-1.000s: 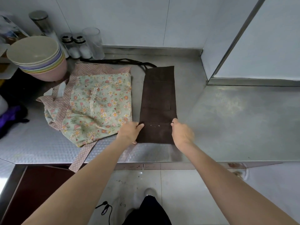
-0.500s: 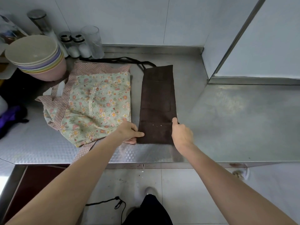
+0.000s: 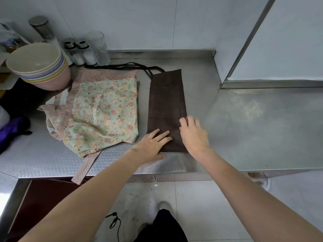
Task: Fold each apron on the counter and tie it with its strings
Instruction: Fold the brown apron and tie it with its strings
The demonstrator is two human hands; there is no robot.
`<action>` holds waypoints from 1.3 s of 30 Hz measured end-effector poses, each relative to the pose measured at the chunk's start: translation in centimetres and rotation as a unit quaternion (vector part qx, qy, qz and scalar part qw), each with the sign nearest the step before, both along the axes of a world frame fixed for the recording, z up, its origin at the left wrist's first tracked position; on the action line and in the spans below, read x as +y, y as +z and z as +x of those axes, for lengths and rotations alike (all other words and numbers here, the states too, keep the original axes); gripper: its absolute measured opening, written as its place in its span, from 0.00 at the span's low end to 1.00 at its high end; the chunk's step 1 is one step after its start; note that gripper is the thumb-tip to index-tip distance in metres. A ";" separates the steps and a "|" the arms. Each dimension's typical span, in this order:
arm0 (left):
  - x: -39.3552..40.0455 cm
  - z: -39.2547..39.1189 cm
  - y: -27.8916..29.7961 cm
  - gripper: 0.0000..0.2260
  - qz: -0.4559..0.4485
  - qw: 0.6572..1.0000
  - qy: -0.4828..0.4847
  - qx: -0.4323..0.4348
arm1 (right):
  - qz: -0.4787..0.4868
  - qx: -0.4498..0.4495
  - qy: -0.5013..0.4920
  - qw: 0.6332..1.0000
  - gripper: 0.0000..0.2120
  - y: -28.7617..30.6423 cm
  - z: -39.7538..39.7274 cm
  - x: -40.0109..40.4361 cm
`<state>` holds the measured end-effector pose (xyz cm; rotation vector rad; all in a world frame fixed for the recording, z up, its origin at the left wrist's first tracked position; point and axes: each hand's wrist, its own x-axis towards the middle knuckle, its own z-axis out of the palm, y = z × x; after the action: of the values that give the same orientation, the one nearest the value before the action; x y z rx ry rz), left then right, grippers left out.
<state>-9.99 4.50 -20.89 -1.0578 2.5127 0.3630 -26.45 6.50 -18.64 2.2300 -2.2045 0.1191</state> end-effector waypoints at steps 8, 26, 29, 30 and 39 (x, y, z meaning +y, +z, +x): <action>-0.6 0.6 0.6 0.30 -0.003 0.998 0.020 0.060 | 0.239 -0.024 0.132 0.962 0.35 -2.2 -2.0 2.9; -1.0 1.2 0.0 0.05 0.212 0.638 0.602 0.431 | 0.144 -0.205 -0.202 0.947 0.15 -0.7 -1.4 -0.8; -1.1 1.2 0.0 0.05 0.207 0.662 0.595 0.406 | 0.149 -0.118 -0.213 0.958 0.15 -0.6 -0.5 -0.8; -1.2 1.2 0.1 0.05 0.197 0.684 0.585 0.388 | 0.153 -0.099 -0.214 0.960 0.14 -0.7 -0.3 -0.7; -0.2 0.2 1.1 0.12 -0.239 0.912 0.227 0.244 | 0.174 -0.084 -0.218 0.957 0.13 -0.6 0.0 -1.4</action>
<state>-9.79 4.28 -19.80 -1.9744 2.8435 0.1418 -26.45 5.13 -19.23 1.8565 -2.9520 -0.0953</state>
